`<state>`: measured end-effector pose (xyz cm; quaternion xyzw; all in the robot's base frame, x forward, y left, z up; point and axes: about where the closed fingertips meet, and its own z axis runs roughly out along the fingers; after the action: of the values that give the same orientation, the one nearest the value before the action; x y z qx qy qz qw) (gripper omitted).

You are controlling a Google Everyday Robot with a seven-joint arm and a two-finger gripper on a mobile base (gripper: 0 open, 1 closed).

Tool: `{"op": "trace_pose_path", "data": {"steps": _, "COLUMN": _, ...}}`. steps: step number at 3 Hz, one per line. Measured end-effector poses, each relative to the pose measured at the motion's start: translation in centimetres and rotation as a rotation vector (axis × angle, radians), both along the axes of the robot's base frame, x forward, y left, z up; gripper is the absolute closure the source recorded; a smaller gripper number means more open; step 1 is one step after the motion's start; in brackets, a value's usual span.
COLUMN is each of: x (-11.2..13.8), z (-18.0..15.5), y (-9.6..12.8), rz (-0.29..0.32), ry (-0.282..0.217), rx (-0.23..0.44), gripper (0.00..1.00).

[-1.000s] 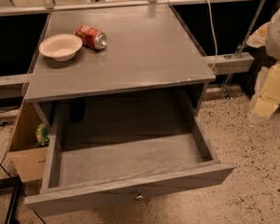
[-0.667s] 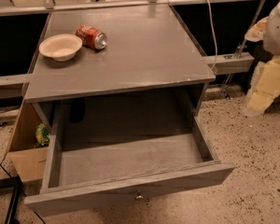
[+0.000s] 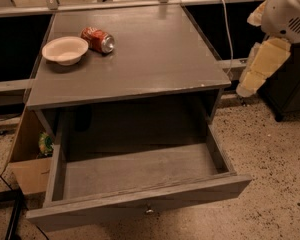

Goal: Place coke can into top drawer

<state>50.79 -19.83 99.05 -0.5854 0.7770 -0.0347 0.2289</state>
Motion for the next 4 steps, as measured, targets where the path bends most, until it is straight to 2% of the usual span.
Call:
{"op": "trace_pose_path", "data": {"steps": 2, "x": 6.4, "z": 0.8, "y": 3.7, "rz": 0.006, "ry": -0.044, "rx": 0.111, "gripper": 0.00}}
{"op": "trace_pose_path", "data": {"steps": 3, "x": 9.1, "z": 1.2, "y": 6.4, "rz": -0.020, "ry": -0.068, "rx": 0.184, "gripper": 0.00}}
{"op": "trace_pose_path", "data": {"steps": 4, "x": 11.1, "z": 1.1, "y": 9.2, "rz": -0.072, "ry": -0.089, "rx": 0.260, "gripper": 0.00}}
